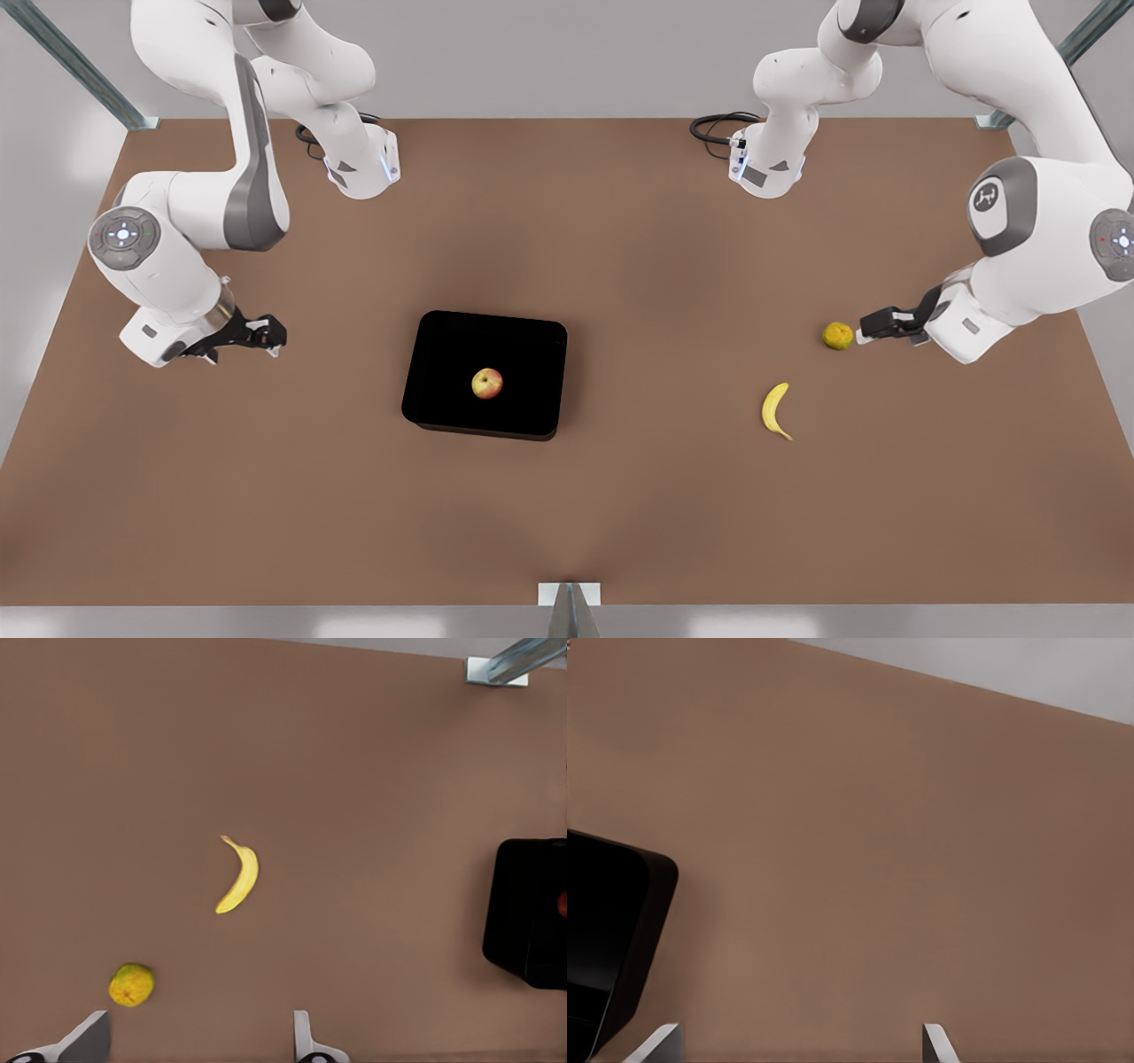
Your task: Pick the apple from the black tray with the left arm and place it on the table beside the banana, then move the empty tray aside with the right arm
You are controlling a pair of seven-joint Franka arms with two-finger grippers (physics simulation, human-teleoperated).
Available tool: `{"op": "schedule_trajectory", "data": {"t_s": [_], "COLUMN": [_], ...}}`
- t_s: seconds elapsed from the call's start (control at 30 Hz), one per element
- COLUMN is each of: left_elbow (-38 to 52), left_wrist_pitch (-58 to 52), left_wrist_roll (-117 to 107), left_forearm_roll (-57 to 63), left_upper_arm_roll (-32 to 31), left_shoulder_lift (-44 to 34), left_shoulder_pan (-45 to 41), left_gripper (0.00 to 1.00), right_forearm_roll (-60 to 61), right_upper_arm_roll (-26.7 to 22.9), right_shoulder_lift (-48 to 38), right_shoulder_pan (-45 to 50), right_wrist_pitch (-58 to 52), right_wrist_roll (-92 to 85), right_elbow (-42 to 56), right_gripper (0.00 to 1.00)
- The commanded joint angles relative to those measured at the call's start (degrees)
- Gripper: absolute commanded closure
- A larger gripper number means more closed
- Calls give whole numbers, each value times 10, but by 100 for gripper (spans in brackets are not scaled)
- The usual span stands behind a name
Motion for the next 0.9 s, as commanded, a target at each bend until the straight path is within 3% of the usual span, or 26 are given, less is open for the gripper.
{"op": "schedule_trajectory", "data": {"t_s": [0.0, 0.07, 0.17, 0.23, 0.27, 0.33, 0.4, 0.43, 0.63, 0.87], "left_elbow": [-6, 2, 8, 69, 140, 248, 255, 302, 325, 357], "left_wrist_pitch": [9, 11, 15, 15, 27, 117, 196, 233, 452, 507], "left_wrist_roll": [80, 77, -97, -334, -440, -561, -649, -702, -742, -720], "left_forearm_roll": [-5, 4, 52, 60, 60, 92, 94, 105, 107, 185], "left_upper_arm_roll": [0, 0, -1, -1, -2, 3, 5, 5, 42, 45], "left_shoulder_lift": [-1, 3, 23, 91, 151, 268, 305, 357, 452, 543], "left_shoulder_pan": [0, -27, -175, -307, -359, -434, -466, -482, -521, -553], "left_gripper": [0, 0, 0, 0, 0, 0, 0, 0, 0, 0], "right_forearm_roll": [0, 1, 1, 1, 1, 1, 1, 0, 0, 0], "right_upper_arm_roll": [0, -1, -1, -1, -1, -1, -1, -1, -1, -1], "right_shoulder_lift": [-1, -1, -1, -1, -1, 0, 0, 0, 1, 1], "right_shoulder_pan": [-2, -2, -2, -2, -2, -2, -2, -1, -1, -1], "right_wrist_pitch": [-6, -5, -5, -5, -5, -5, -5, -5, -5, -4], "right_wrist_roll": [5, 5, 5, 5, 5, 6, 6, 6, 6, 6], "right_elbow": [0, 0, 0, 0, 0, 0, 0, 0, 0, 1], "right_gripper": [0, 0, 0, 0, 0, 0, 0, 0, 0, 0]}}
